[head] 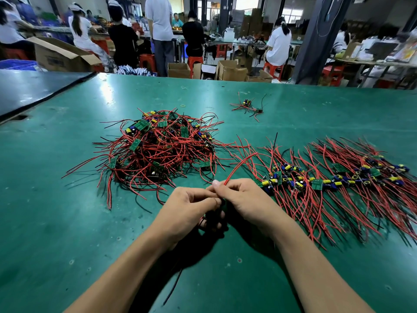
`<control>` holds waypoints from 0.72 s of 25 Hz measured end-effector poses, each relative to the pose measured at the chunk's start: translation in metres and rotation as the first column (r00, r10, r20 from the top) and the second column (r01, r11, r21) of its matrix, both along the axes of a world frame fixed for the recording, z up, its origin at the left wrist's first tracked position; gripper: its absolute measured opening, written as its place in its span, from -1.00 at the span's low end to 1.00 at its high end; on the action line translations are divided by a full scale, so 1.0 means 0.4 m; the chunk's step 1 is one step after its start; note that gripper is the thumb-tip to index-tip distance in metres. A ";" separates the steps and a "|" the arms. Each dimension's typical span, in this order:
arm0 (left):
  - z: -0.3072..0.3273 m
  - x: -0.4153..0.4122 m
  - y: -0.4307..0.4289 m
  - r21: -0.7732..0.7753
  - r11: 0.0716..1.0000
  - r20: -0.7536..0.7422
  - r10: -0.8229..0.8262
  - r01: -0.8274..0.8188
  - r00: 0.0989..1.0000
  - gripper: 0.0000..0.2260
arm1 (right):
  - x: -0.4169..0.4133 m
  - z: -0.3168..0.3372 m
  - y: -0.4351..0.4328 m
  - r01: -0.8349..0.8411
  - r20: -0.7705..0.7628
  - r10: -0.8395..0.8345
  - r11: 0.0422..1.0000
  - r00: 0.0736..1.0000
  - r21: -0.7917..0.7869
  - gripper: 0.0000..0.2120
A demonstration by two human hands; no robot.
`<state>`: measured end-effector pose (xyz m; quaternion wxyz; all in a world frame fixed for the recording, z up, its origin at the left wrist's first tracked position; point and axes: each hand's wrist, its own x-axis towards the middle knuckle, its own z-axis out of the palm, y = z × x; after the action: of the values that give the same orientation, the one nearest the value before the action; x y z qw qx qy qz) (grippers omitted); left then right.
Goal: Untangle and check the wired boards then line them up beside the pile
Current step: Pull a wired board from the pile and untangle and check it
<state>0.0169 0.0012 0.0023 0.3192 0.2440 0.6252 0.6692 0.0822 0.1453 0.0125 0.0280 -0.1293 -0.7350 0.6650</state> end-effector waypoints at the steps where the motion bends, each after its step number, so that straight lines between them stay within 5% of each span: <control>1: -0.001 -0.001 0.000 -0.002 1.000 0.005 -0.002 0.002 1.000 -0.84 | -0.002 0.000 -0.002 0.033 -0.001 -0.033 0.999 0.999 0.023 -0.67; 5: 0.006 0.005 -0.001 -0.017 0.999 0.010 -0.032 0.032 0.999 -0.88 | -0.012 -0.004 0.007 0.253 -0.044 -0.250 0.936 0.967 0.245 -0.62; 11: 0.018 0.022 0.002 -0.004 0.998 0.017 -0.063 0.063 0.998 -0.82 | -0.025 0.008 -0.001 0.296 0.122 -0.273 0.923 0.954 -0.245 -0.40; 18: 0.015 0.023 0.006 0.035 0.999 0.111 0.026 -0.030 0.994 -0.77 | -0.006 0.003 -0.002 0.052 0.048 -0.040 0.956 0.998 -0.287 -0.65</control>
<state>0.0261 0.0035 0.0081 0.3393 0.2037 0.5976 0.6973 0.0798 0.1443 0.0138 0.0089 -0.1627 -0.6274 0.7614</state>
